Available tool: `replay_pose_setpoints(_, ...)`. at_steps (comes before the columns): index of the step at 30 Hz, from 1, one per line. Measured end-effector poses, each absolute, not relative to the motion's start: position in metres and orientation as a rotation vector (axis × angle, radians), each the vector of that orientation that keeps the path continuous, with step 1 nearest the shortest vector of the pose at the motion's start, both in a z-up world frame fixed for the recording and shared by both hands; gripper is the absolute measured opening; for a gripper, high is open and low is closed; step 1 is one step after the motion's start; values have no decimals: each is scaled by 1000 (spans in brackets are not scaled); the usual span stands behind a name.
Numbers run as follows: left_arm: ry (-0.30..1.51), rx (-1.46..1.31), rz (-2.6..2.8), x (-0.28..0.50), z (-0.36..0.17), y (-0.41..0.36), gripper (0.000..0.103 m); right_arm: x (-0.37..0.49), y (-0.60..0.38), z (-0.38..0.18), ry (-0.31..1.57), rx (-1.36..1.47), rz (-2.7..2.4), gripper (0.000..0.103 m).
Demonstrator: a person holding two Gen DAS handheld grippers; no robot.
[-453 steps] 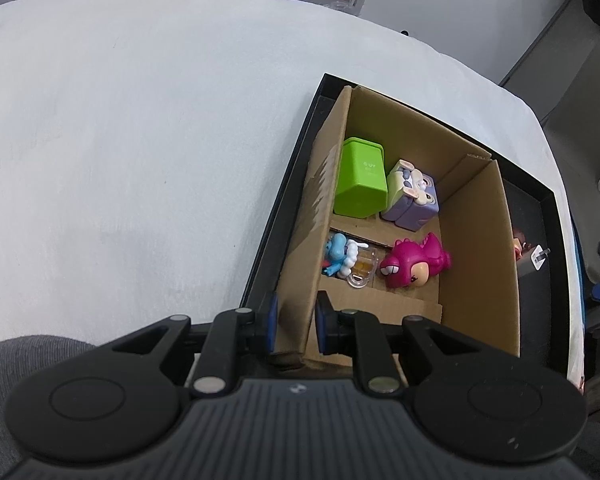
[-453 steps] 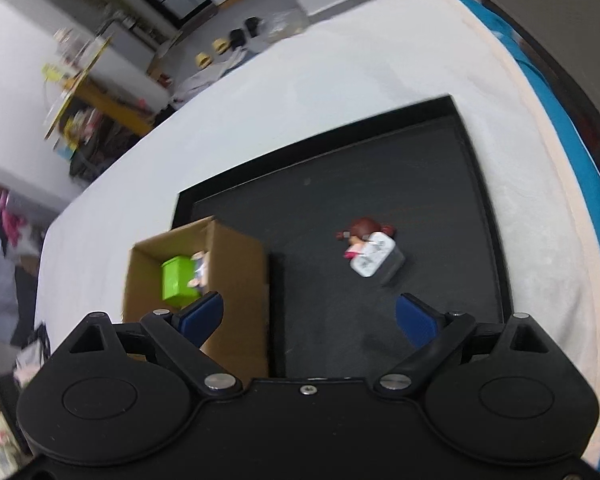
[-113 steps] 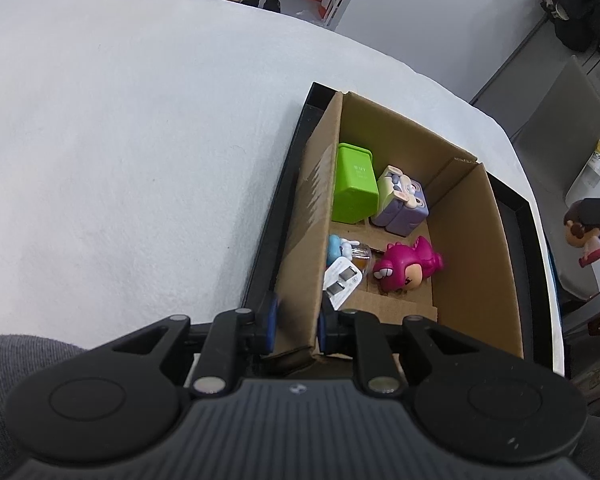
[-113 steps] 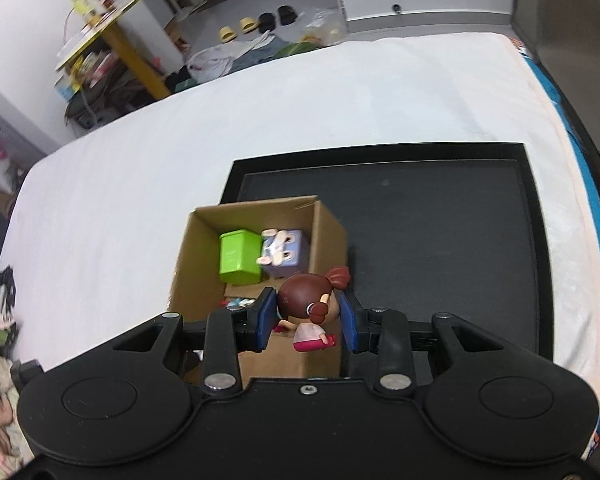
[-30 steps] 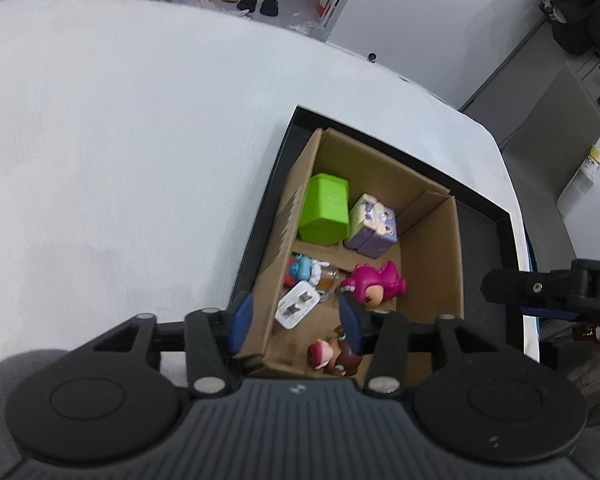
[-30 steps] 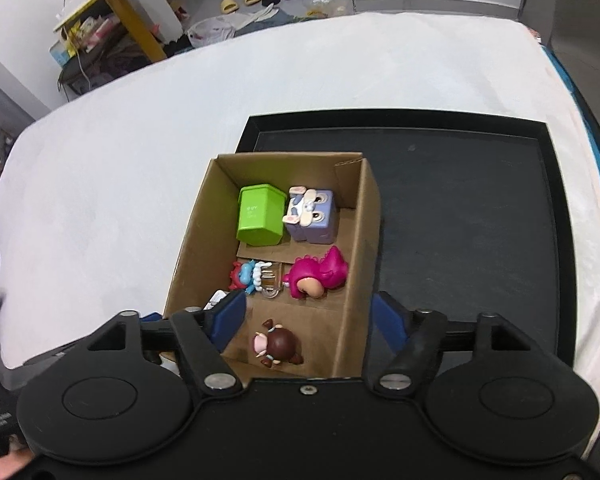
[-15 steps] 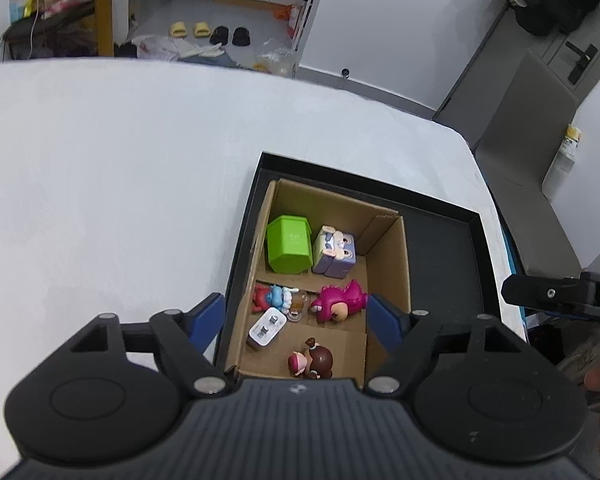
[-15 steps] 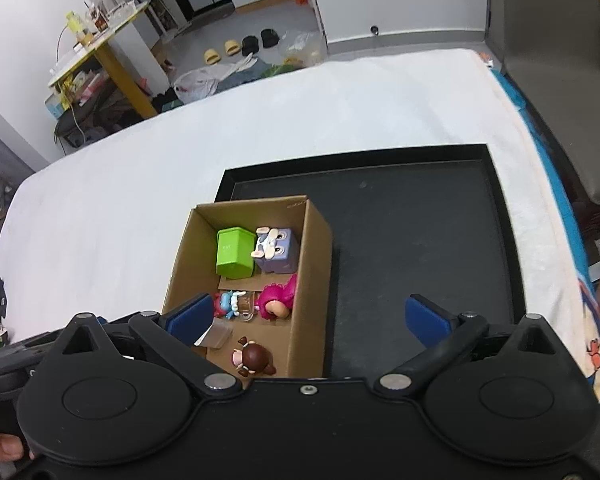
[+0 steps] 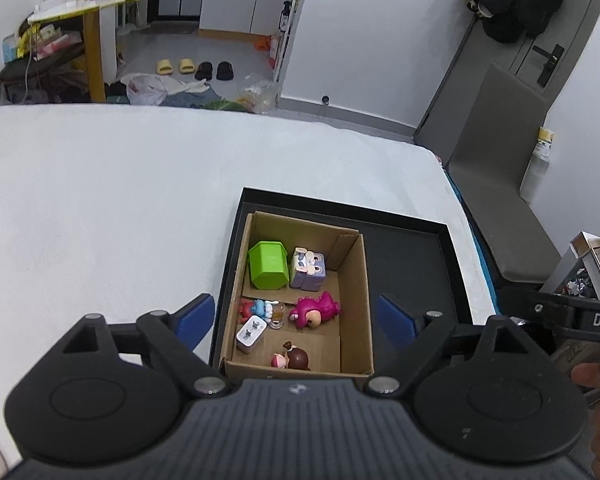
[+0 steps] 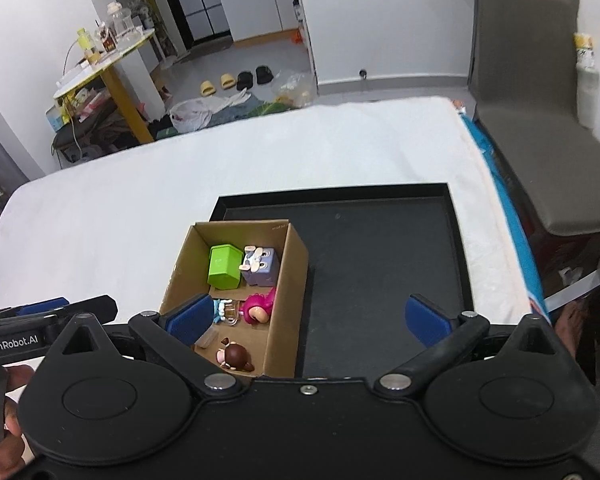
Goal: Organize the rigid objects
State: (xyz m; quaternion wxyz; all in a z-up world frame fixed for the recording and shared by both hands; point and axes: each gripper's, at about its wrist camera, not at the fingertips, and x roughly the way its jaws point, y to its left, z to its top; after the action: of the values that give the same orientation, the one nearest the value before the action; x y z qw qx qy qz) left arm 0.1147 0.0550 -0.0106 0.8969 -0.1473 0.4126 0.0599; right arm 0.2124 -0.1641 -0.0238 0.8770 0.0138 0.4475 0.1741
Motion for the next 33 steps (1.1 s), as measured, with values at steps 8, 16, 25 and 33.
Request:
replay_pose_setpoints(8,780,-224,111,84,16,38,91,183,-177,-4,870,43,332,103)
replay_pose_setpoints(16,719,-207,101,54,34,34,94,162,-185,0,842,37,293,103)
replay_pose_setpoints(25,667,-198,78,24,48,24,98,136,-194,14,781,44,300,103)
replay_pose_setpoints(33,642,-174,84,9,55,18,99,119,-202,24,732,54,294,103)
